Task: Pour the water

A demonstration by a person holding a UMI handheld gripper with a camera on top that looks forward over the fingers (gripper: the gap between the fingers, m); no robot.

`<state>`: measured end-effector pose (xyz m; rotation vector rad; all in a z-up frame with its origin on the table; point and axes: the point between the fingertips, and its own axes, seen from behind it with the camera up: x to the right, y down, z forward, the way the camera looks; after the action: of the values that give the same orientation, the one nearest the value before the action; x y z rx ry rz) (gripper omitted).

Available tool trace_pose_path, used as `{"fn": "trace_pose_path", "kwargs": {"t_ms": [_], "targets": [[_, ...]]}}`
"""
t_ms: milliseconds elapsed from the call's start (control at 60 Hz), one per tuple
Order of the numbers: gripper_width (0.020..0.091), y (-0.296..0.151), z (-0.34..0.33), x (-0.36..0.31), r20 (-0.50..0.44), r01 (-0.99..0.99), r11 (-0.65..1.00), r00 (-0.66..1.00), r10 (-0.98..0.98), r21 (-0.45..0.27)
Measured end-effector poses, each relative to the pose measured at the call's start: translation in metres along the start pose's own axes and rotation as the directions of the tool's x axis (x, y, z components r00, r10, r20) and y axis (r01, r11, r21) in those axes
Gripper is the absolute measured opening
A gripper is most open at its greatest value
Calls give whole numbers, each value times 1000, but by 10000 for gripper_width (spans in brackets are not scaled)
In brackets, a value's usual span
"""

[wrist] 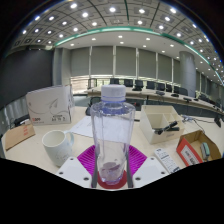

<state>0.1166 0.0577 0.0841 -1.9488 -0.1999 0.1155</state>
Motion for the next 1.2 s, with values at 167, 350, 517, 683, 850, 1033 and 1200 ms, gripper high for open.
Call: {"fn": "trace_pose_path", "kwargs": {"t_ms": [167,350,517,683,850,1033,1200], "targets": [[581,9,-5,3,-25,-14,998,1000,13,-54],[863,17,-41,-3,-77,-104,978,993,92,-181],[864,3,-119,-23,-195,-111,957,979,59,-268],[855,-13,-198,-73,-264,-107,944,964,22,-311],[856,-18,-253,-122,-283,-104,939,959,8,-326],[858,-20,-279,-165,-273,-99,940,962,6,-328],[858,-25,-286,-186,-269,-63,944,963,-28,-324]]}}
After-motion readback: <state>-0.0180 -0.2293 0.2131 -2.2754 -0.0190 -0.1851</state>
